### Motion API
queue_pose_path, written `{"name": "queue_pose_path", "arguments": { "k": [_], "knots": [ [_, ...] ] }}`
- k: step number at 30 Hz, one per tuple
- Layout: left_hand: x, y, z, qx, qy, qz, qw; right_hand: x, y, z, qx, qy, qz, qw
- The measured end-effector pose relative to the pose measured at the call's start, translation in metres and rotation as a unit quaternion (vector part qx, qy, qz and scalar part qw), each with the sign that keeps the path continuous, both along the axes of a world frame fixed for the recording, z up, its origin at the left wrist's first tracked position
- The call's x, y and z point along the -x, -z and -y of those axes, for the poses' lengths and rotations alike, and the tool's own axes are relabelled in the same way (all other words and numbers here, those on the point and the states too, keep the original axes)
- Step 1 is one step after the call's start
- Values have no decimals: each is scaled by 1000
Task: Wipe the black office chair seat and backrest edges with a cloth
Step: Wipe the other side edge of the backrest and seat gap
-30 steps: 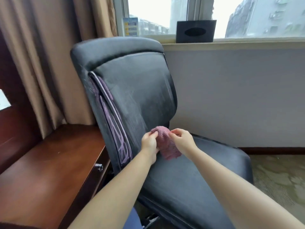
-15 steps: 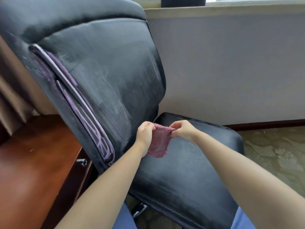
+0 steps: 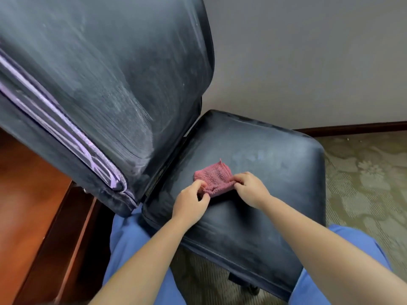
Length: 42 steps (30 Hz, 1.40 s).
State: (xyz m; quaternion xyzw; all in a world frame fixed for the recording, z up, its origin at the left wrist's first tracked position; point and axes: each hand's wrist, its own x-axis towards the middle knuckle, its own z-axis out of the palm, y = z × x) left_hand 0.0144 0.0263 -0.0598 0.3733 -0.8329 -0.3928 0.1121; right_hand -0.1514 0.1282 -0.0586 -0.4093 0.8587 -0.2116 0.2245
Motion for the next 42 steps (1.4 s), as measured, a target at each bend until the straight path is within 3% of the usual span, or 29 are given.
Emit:
{"name": "queue_pose_path", "arguments": {
  "k": [5, 8, 10, 13, 17, 20, 22, 24, 28, 32, 37, 42],
  "knots": [
    [8, 1, -5, 10, -88, -20, 996, -6, 7, 7, 39, 74, -41, 996],
    [12, 12, 1, 72, -115, -36, 990, -7, 14, 11, 129, -19, -177, 976],
    [11, 22, 6, 169, -51, -63, 982, -4, 19, 8, 177, -123, -214, 953],
    [5, 30, 12, 276, 90, -68, 955, 3, 24, -3, 126, -205, -190, 952],
    [3, 27, 24, 303, 169, -9, 938, 7, 12, 9, 110, -179, -214, 954],
    [13, 13, 30, 249, 117, 30, 961, 11, 7, 36, 61, -122, -204, 969],
    [23, 7, 33, 194, 61, 44, 978, 13, 7, 45, 99, -71, -225, 967],
    [28, 10, 36, 212, 57, 32, 975, 13, 13, 48, 148, -34, -233, 961],
    [31, 24, 48, 331, 63, -2, 942, 13, 22, 42, 173, -125, -254, 943],
    [33, 29, 57, 374, 104, 81, 918, 27, 23, 41, 117, -175, -281, 936],
    [45, 29, 70, 362, 102, 85, 923, 23, 18, 67, 102, -56, -189, 975],
    [50, 26, 76, 313, 74, 54, 945, 26, 20, 79, 80, 17, -210, 974]
  ]
}}
